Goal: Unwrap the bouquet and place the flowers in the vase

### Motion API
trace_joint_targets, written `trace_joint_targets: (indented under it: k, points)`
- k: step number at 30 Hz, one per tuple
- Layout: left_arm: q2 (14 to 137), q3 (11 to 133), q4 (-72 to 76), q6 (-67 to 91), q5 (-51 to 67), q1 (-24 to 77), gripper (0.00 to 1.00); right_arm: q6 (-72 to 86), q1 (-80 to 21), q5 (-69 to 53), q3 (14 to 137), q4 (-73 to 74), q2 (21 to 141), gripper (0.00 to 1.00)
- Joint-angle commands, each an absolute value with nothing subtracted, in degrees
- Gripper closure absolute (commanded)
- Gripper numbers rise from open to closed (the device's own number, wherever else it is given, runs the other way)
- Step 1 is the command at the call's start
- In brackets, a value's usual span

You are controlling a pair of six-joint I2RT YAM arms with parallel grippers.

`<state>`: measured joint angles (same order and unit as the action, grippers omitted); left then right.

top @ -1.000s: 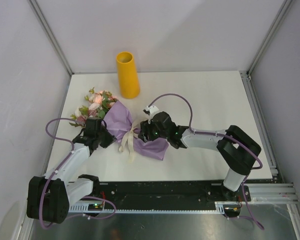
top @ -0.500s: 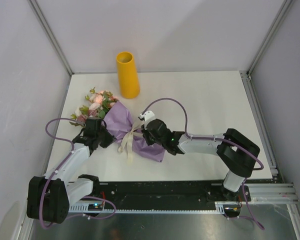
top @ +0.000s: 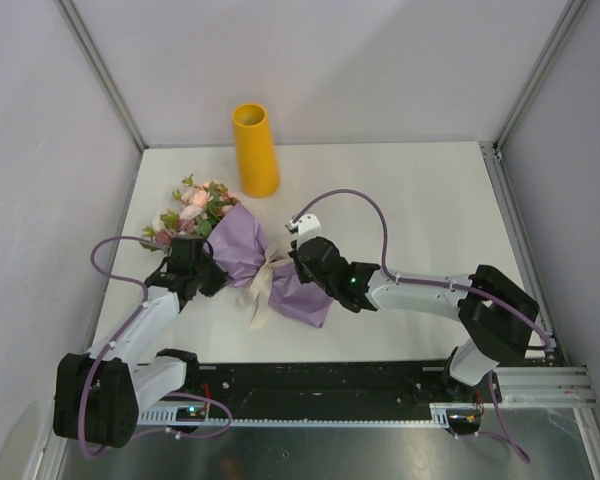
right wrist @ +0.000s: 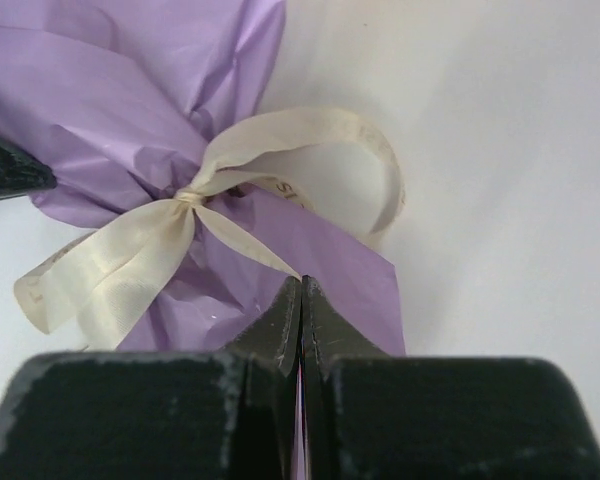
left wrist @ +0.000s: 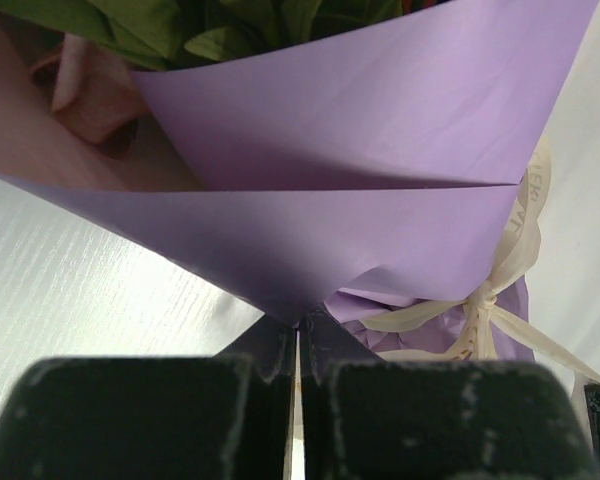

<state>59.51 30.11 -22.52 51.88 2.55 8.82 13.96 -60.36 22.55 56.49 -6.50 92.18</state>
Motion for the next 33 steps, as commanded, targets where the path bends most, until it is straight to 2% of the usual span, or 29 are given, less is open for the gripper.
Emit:
trace_joint_targets:
  k: [1,7,20,33]
  points:
    - [58.20,31.19,-22.99,51.00,0.19,8.35,1.00,17.69,-60.80,31.40,58.42,-3.78,89.53,1.00]
    - [57.16,30.95,-23.04,51.13,0.26,8.37,1.00,25.40,-58.23,41.87,58.37,4.17,85.41,1.00]
    - [56.50,29.97,-23.01,51.68,0.95,8.35,1.00,30.29,-49.97,52.54,57.87,15.20,71.97,1.00]
    - [56.75,29.79,-23.02,52.55,1.01,8.35,1.00,29.83,-35.65,53.68,57.58,17.95,56.69,1.00]
